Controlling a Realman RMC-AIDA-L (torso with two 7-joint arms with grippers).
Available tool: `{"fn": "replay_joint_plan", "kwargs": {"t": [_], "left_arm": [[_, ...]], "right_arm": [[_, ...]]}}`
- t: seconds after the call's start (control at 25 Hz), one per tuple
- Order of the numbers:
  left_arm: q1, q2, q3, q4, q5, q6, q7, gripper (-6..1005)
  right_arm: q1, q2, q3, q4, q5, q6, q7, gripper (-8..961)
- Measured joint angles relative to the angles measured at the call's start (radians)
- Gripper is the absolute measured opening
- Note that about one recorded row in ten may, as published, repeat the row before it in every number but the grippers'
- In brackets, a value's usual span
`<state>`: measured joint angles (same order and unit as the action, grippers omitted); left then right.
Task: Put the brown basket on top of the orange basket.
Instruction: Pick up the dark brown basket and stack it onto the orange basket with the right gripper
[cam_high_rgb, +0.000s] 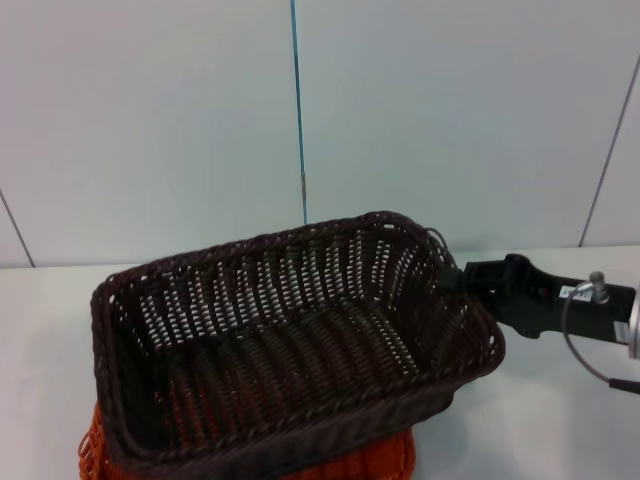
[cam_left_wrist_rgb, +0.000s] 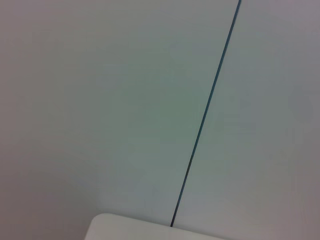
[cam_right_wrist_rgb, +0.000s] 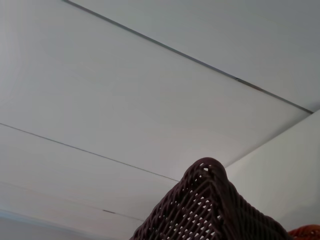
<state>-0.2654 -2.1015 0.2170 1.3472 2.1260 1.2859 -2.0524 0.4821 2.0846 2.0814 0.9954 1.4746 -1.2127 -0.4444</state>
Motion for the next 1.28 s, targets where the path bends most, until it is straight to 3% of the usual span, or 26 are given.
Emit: {"fn": "replay_joint_plan", "kwargs": {"t": [0.6, 1.08, 1.28], "left_arm": [[0.002, 0.0, -0.001, 0.001, 0.0, 0.001, 0.0, 661], [0.002, 0.0, -0.002, 0.001, 0.0, 0.001, 0.0, 661], [0.003, 0.0, -0.005, 0.001, 0.0, 0.001, 0.0, 661]], "right_arm": [[-0.109, 0.002, -0.251, 0.009, 0.209, 0.209, -0.094, 188], [-0.145, 0.004, -0.399, 0.012, 0.35, 0.332, -0.178, 188], [-0.202, 0.004, -0.483, 0.088, 0.382, 0.409, -0.193, 188]]}}
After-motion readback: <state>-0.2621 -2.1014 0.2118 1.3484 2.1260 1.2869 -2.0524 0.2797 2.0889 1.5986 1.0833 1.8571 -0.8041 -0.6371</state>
